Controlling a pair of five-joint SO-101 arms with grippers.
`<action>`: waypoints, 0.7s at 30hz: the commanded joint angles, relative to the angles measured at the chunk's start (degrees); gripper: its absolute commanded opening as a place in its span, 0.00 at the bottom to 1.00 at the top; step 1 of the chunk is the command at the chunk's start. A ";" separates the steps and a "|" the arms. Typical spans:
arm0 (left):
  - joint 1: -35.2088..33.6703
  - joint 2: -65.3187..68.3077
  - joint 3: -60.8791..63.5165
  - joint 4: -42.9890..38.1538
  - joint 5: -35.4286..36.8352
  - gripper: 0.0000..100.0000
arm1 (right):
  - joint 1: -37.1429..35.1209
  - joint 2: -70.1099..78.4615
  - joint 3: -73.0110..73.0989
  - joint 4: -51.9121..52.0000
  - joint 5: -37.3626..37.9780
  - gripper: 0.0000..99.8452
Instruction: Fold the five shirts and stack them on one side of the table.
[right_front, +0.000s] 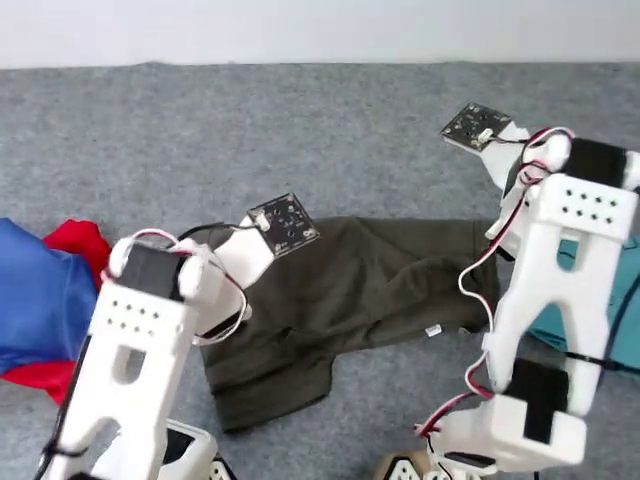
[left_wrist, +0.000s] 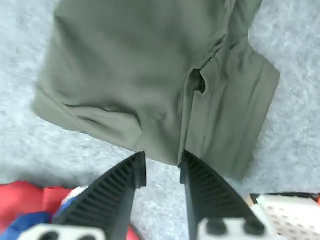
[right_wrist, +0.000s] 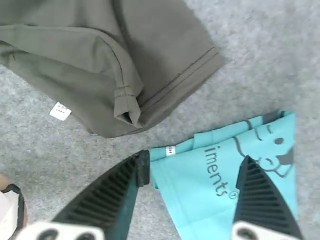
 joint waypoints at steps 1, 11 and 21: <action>0.44 -3.87 -2.15 -0.35 1.05 0.12 | 0.40 -4.00 -0.26 1.10 0.26 0.28; 0.44 11.08 0.48 -13.63 12.92 0.01 | -8.75 7.78 0.62 -14.46 -17.05 0.03; -2.46 26.02 -0.04 -26.90 14.15 0.01 | -11.91 20.79 0.62 -24.75 -28.04 0.01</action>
